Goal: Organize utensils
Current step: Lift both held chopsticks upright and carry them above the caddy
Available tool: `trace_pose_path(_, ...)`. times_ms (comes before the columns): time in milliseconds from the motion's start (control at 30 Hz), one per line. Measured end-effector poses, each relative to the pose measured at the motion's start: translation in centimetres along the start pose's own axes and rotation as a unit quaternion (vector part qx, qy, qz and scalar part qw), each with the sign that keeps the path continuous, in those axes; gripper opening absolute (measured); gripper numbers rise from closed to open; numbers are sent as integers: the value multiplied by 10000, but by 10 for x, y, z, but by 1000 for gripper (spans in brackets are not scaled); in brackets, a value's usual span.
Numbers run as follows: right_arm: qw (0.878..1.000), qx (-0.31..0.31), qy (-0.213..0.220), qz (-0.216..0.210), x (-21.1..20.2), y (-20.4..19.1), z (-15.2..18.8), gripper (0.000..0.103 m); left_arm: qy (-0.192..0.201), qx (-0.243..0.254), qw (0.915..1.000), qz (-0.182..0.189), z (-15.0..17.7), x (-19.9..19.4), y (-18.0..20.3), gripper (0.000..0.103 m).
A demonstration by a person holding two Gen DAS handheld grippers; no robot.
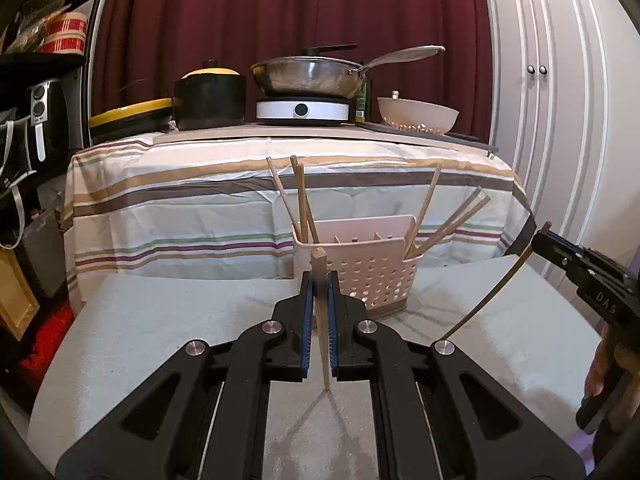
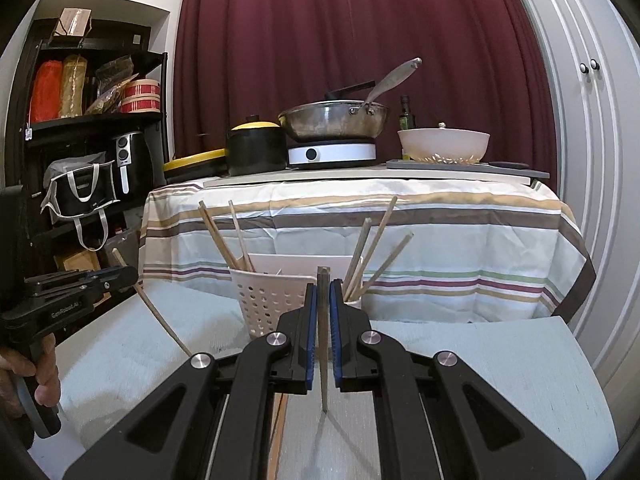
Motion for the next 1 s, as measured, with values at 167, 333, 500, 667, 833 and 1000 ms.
trace_pose_path(167, 10000, 16, 65, -71, 0, 0, -12, 7, 89, 79, 9999, 49, -14, -1, -1, 7)
trace_pose_path(333, 9997, 1, 198, -169, -1, 0, -30, 7, 213, 105, 9995, 202, -36, -8, 0, 7)
trace_pose_path(500, 9988, 11, 374, -317, -3, -1, -51, 7, 279, 119, 9987, 401, -64, -10, 0, 7)
trace_pose_path(667, 9970, -125, 664, -380, -6, -4, -78, 7, 397, 228, 9978, 476, -88, -12, 4, 7)
trace_pose_path(833, 9945, -244, 942, -396, -3, -5, -103, 7, 721, 416, 9956, 421, -115, -18, 9, 7)
trace_pose_path(1000, 9919, -293, 1172, -396, 4, -3, -125, 7, 1098, 471, 9923, 316, -145, -19, 11, 7)
Point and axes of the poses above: each gripper's, at about its wrist camera, not at the fingertips, and x roughly the way its jaws point, y to its right, z to its underside, the point moved 3 cm from there along x, roughly the way its jaws point, and after that the axes turned 2 degrees about x, right-handed, at the moved point
